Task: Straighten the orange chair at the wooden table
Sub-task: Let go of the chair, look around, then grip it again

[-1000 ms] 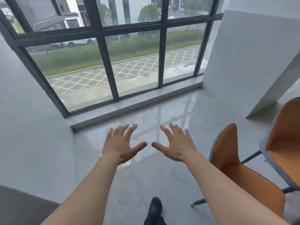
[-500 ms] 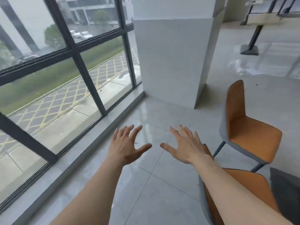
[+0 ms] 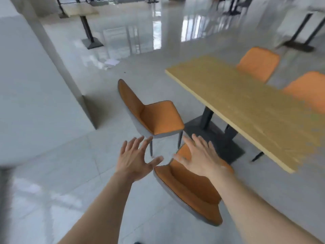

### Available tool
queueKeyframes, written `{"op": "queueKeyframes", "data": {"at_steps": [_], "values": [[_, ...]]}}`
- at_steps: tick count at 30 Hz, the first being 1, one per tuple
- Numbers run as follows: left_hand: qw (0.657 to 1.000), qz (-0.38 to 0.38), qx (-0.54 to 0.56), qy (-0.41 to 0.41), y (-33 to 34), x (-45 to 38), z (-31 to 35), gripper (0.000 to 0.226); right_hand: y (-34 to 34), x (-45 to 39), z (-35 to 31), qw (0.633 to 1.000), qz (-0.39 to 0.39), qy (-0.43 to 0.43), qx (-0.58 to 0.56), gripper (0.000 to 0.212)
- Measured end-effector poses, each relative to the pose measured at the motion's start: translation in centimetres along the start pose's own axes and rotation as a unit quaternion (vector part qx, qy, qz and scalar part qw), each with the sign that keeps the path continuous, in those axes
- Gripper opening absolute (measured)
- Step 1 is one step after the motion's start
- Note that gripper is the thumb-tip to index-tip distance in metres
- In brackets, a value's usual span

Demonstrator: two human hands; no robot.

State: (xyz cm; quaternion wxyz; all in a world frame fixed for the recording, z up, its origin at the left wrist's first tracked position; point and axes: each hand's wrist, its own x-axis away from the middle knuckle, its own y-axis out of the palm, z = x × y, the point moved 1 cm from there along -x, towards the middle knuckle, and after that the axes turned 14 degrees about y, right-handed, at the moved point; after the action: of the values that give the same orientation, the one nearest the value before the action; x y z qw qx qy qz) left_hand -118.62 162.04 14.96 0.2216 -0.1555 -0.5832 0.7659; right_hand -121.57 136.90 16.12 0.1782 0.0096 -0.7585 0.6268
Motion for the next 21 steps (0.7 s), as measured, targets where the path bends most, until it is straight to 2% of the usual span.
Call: {"op": "queueKeyframes", "data": {"at_steps": [6,9,13,15,18,21], "values": [[0.987,-0.066,0.018,0.145,3.9,-3.7,1.4,0.097,4.3,5.4,3.8,0.983,-0.006,0.177,-0.042,0.111],[0.975,-0.096,0.020,0.199,7.0,-3.8,3.0,0.097,8.0,7.7,4.8,0.969,-0.035,0.236,-0.061,0.108],[0.957,-0.132,0.021,0.258,11.5,-1.4,3.0,0.095,14.4,11.1,4.1,0.954,-0.057,0.273,-0.107,0.103],[0.939,-0.179,0.002,0.293,15.8,0.5,1.6,0.095,20.3,13.0,3.1,0.945,-0.097,0.286,-0.126,0.103],[0.935,-0.190,-0.003,0.299,16.8,0.8,0.8,0.096,22.1,13.6,2.5,0.951,-0.062,0.278,-0.121,0.103],[0.939,-0.155,-0.008,0.306,16.7,0.1,1.4,0.092,20.6,13.0,3.0,0.951,-0.004,0.284,-0.122,0.101]]}}
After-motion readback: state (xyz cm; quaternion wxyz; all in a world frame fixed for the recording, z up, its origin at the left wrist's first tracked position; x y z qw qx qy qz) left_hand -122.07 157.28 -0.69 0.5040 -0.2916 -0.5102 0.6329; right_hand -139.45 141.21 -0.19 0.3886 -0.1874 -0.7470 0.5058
